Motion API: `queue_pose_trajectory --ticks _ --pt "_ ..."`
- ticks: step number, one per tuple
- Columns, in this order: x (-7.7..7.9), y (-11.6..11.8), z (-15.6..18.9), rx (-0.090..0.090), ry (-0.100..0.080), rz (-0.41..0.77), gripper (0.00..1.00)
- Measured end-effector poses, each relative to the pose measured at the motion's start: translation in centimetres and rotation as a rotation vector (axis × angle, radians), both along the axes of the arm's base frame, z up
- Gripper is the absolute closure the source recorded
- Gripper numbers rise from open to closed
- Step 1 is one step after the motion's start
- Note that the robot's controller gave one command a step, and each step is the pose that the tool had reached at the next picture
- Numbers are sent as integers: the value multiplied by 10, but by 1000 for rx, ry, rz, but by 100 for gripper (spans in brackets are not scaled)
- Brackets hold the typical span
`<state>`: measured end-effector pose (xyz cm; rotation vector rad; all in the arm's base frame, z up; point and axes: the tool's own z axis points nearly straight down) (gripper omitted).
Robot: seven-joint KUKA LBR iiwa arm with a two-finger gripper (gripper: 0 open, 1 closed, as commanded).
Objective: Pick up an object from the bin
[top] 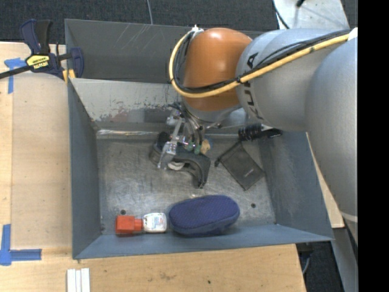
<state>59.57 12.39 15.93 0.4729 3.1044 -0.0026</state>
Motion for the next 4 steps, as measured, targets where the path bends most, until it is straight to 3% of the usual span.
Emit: queue_pose_trajectory --ticks 1,2,3,4 --pt "3 -32 -3 1 3 -254 0" --pt "14 -35 -62 8 -6 -390 0" --pt "10 -33 -81 14 12 -497 0" --pt "11 -32 -81 15 9 -498 100"
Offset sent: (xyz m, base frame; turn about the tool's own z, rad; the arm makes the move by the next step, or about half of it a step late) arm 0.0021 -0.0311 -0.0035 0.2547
